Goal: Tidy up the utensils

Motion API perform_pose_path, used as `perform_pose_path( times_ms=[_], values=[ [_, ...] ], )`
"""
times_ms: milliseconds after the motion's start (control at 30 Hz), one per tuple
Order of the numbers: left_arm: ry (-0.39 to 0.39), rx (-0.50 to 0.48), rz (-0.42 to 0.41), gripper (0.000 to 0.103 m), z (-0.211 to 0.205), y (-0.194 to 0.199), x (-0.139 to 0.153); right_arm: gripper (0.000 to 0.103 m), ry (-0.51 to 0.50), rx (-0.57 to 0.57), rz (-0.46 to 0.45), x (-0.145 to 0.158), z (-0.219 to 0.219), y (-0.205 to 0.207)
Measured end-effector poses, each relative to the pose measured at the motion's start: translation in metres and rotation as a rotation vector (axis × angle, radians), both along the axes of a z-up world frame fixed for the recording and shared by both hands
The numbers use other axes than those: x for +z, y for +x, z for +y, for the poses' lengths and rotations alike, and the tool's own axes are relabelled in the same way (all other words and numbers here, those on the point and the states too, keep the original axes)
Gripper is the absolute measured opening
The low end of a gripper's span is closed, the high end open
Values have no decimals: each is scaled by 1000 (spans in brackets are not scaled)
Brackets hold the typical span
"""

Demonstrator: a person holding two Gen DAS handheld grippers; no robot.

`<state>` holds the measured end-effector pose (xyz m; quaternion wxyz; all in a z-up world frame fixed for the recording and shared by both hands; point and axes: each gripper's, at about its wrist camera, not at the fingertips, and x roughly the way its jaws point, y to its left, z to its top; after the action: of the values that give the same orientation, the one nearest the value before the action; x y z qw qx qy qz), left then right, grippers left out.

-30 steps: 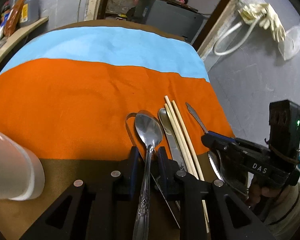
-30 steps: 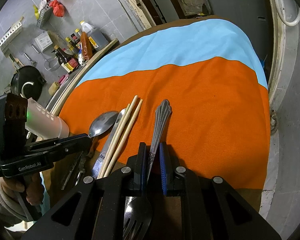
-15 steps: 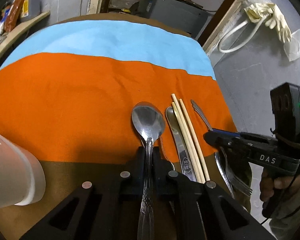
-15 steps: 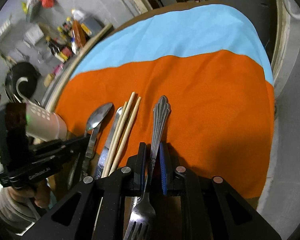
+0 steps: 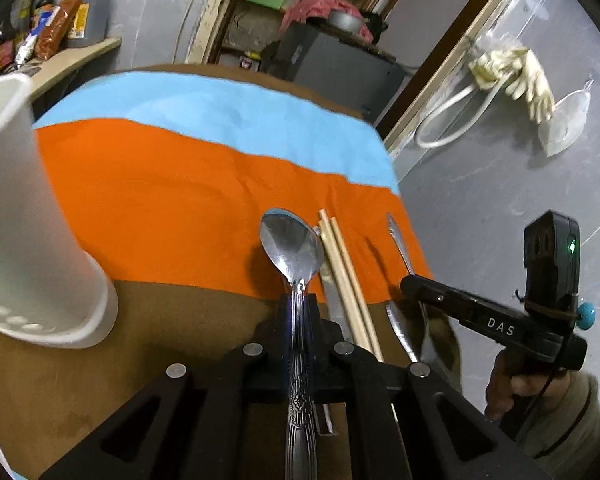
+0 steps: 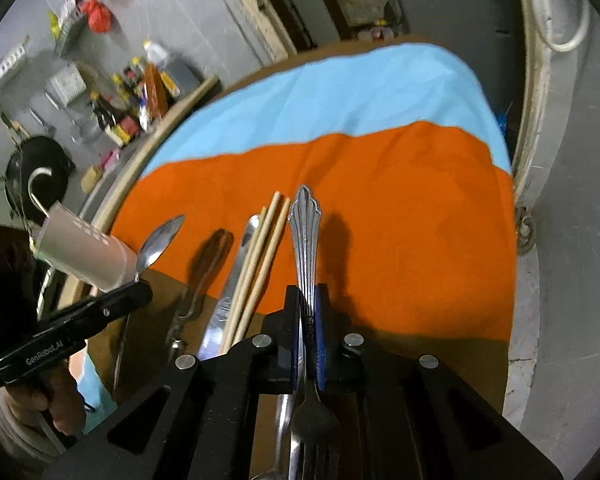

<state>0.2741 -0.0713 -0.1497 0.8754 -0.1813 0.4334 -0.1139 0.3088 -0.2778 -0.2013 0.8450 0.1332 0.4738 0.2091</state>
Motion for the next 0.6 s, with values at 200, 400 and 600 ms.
perform_pose_path(
  times_ms=[200, 400, 600],
  values=[
    [10, -17, -110, 6, -6, -16, 23, 6, 49, -60, -116, 19, -16, -29],
    [5, -36, -168, 6, -9, -31, 41, 6, 40, -92, -157, 32, -14, -50],
    [-18, -46, -249, 6, -5, -46, 69, 6, 31, -126, -245, 61, -18, -78]
  ],
)
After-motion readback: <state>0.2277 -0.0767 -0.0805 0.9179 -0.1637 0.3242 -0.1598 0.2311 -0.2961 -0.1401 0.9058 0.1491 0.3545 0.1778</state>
